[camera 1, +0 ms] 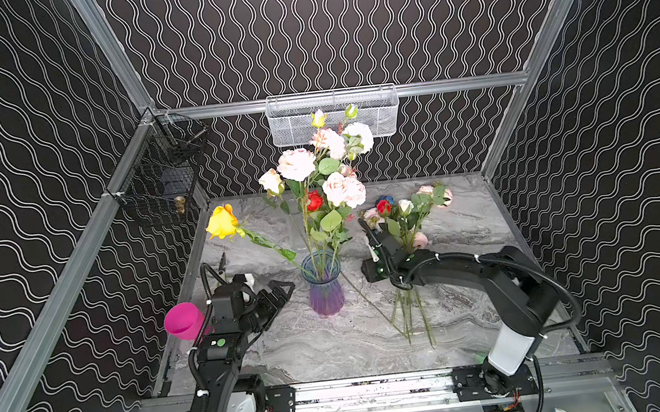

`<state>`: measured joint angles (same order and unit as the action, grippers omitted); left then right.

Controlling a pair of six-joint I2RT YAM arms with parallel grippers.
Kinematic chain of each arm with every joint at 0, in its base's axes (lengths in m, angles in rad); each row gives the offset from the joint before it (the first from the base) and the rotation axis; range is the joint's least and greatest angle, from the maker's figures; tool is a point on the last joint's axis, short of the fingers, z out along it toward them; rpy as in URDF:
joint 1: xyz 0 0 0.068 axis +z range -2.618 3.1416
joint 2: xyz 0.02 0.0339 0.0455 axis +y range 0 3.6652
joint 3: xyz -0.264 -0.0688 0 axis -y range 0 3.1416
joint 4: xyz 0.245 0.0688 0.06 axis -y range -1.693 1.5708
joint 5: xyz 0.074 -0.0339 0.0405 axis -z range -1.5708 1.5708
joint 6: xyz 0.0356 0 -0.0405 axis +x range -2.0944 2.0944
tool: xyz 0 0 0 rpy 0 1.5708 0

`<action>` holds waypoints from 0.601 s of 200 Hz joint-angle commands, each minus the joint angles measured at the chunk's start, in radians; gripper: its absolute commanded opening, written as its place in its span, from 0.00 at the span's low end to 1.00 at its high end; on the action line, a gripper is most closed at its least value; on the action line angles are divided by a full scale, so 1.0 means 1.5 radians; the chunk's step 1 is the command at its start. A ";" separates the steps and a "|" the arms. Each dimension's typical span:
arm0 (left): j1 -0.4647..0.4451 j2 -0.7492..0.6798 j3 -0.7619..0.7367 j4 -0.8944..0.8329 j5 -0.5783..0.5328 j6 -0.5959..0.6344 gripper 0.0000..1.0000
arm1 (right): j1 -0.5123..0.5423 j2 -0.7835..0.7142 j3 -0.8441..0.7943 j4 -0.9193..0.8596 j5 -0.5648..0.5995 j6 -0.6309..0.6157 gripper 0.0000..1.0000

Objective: Arrange the flowers into the vase

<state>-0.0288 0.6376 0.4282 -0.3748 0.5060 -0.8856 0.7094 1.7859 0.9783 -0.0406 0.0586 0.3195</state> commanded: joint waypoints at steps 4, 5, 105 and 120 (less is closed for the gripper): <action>0.001 -0.012 0.007 -0.019 -0.002 0.024 0.99 | 0.022 0.020 0.008 0.019 -0.025 -0.056 0.54; 0.001 -0.011 0.006 -0.019 -0.001 0.025 0.98 | 0.023 0.021 0.018 0.016 -0.024 -0.058 0.54; 0.001 -0.058 -0.023 -0.032 0.002 0.001 0.99 | 0.056 0.070 0.052 -0.006 0.017 -0.054 0.55; 0.001 -0.066 -0.014 -0.044 -0.005 0.010 0.99 | 0.056 0.062 0.041 0.010 0.009 -0.046 0.54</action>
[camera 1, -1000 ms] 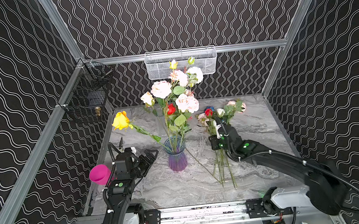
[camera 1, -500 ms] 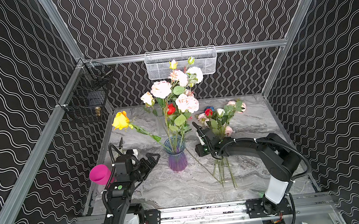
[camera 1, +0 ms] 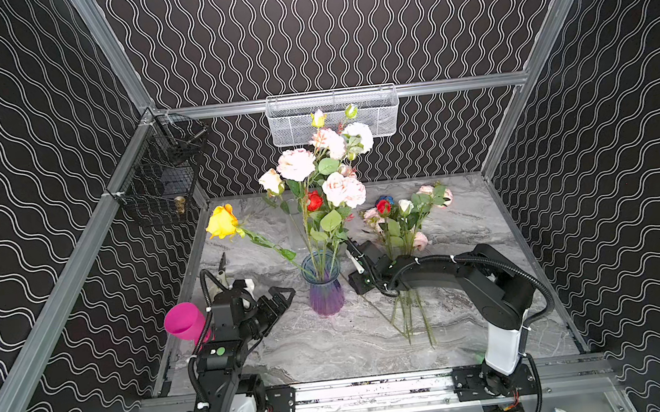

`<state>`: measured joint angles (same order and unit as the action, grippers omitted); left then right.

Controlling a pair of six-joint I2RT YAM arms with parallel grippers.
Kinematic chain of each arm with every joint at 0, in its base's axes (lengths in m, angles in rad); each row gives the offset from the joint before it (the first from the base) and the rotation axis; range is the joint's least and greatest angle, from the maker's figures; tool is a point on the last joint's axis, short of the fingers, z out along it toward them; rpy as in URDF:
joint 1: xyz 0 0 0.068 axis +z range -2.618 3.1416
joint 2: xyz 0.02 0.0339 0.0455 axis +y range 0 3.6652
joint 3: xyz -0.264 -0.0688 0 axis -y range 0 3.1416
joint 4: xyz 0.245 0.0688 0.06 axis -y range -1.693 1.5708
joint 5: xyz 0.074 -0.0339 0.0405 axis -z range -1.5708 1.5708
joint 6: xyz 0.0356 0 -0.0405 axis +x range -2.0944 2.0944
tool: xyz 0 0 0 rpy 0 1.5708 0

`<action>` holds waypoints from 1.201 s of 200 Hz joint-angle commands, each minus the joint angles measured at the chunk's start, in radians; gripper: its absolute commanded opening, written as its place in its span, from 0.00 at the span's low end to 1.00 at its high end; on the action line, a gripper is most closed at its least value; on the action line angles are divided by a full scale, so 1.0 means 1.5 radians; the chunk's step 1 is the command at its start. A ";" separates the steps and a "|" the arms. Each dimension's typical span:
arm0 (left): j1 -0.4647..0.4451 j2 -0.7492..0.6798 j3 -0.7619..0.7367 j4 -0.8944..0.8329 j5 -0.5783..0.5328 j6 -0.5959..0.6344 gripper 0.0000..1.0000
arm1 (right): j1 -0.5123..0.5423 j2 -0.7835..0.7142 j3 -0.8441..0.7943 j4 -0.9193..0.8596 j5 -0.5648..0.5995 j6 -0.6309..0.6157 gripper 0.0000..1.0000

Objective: Arrange the flowers into the vase

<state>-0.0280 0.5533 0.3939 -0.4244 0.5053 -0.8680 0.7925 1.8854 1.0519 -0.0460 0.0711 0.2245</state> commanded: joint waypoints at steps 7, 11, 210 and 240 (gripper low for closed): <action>0.001 -0.009 0.013 -0.016 -0.007 0.003 0.99 | 0.000 -0.009 -0.013 0.018 -0.002 0.023 0.54; 0.001 -0.010 0.016 -0.020 -0.008 0.008 0.98 | 0.000 -0.011 -0.013 0.018 -0.002 0.025 0.54; 0.001 -0.032 0.023 -0.023 0.016 0.036 0.98 | 0.065 -0.001 0.019 -0.022 0.004 -0.026 0.52; 0.001 -0.022 0.023 -0.018 0.016 0.037 0.98 | 0.047 0.003 0.001 -0.011 0.012 -0.010 0.47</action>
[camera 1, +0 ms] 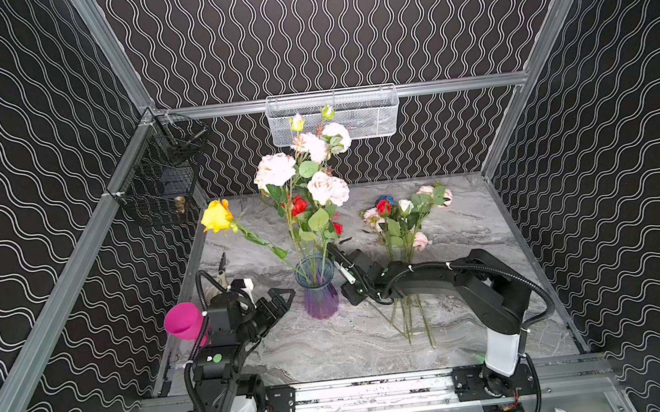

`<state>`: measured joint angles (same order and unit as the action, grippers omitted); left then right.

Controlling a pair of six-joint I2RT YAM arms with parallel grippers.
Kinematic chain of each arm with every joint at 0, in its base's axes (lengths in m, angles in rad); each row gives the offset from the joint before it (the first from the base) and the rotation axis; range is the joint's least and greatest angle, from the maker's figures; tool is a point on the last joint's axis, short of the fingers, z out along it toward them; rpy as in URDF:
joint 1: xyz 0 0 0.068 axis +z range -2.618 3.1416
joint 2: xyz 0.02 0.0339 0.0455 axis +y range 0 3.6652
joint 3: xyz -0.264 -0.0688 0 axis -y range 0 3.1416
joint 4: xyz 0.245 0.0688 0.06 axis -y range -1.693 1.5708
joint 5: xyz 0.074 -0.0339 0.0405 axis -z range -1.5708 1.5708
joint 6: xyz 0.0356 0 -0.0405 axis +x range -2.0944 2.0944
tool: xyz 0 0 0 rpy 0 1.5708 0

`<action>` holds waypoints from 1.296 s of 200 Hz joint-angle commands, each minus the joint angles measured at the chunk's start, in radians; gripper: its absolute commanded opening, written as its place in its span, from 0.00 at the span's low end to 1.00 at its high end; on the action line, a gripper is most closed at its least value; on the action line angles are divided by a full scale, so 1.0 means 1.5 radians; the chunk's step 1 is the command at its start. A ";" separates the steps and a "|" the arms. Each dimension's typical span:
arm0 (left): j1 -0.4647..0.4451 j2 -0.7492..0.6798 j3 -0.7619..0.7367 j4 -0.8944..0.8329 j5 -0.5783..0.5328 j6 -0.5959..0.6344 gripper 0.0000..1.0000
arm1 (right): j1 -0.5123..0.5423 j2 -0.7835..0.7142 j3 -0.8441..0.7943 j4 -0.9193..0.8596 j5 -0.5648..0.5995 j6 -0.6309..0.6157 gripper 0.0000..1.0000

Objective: Arrange the flowers into the vase

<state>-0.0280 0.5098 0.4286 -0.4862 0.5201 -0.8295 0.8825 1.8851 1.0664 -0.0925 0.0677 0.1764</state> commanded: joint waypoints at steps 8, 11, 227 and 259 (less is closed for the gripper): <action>0.001 0.010 0.000 0.024 0.006 0.012 0.99 | -0.019 0.003 -0.011 0.020 0.018 0.027 0.44; 0.001 0.011 0.000 0.024 0.007 0.011 0.99 | -0.021 0.002 -0.012 0.021 0.020 0.029 0.44; 0.001 0.005 0.039 -0.030 -0.024 0.029 0.99 | -0.183 -0.144 -0.024 -0.038 0.011 0.179 0.40; 0.001 -0.002 0.028 -0.018 -0.032 0.012 0.99 | -0.180 -0.212 0.023 -0.115 -0.046 0.184 0.47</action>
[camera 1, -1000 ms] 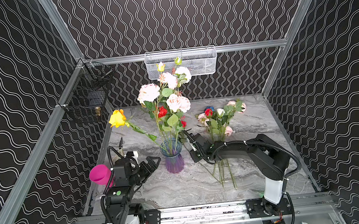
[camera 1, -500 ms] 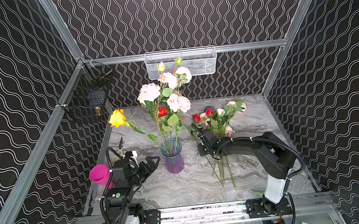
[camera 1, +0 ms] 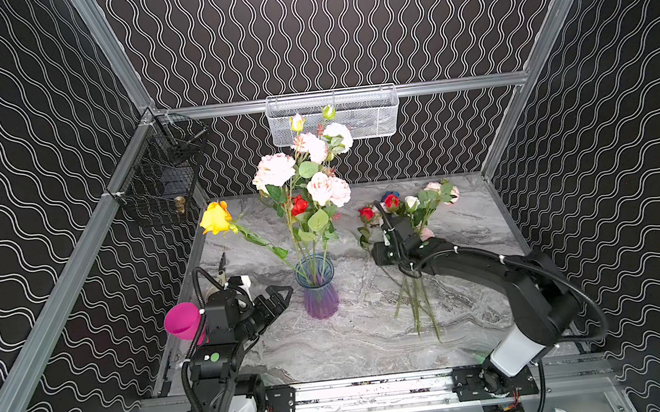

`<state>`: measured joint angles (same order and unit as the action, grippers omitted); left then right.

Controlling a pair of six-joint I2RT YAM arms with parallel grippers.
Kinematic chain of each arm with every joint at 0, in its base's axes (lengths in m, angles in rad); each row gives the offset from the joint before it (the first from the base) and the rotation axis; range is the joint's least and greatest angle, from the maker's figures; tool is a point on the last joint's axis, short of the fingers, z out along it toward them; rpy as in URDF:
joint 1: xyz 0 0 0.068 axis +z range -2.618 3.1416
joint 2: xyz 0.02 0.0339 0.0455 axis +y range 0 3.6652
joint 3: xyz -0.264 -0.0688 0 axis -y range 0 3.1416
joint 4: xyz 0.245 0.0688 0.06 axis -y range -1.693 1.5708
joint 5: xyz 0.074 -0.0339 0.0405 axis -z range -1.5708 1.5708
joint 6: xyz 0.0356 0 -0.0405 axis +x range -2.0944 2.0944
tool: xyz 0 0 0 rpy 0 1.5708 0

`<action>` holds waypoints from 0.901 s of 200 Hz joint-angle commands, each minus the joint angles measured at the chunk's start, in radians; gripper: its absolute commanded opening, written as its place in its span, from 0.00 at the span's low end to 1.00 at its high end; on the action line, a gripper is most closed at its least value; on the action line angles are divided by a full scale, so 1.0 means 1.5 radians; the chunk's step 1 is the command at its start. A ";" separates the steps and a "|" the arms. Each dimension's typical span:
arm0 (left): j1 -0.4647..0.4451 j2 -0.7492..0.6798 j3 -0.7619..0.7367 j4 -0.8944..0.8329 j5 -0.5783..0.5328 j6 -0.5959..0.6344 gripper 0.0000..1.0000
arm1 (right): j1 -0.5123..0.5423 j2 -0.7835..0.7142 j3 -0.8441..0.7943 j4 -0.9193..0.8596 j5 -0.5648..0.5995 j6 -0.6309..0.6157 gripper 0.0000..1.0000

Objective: Arrange the flowers into the vase

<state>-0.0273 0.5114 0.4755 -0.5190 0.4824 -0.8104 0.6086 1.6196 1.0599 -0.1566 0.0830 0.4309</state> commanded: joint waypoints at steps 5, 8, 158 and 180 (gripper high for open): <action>0.001 -0.001 -0.003 0.005 -0.006 -0.001 0.98 | 0.005 -0.046 0.032 -0.082 -0.060 0.017 0.48; 0.001 0.000 -0.004 0.006 -0.006 -0.001 0.99 | 0.005 -0.050 0.036 -0.088 -0.064 0.019 0.48; 0.001 0.019 -0.039 0.070 -0.001 -0.012 0.99 | 0.184 0.014 0.335 -0.311 -0.108 0.078 0.49; 0.000 0.018 -0.045 0.090 -0.007 -0.017 0.98 | 0.192 0.038 0.358 -0.330 -0.105 0.078 0.48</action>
<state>-0.0273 0.5381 0.4107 -0.4255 0.4870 -0.8345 0.8875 1.6501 1.5608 -0.5991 -0.0654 0.5316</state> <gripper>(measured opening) 0.985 0.487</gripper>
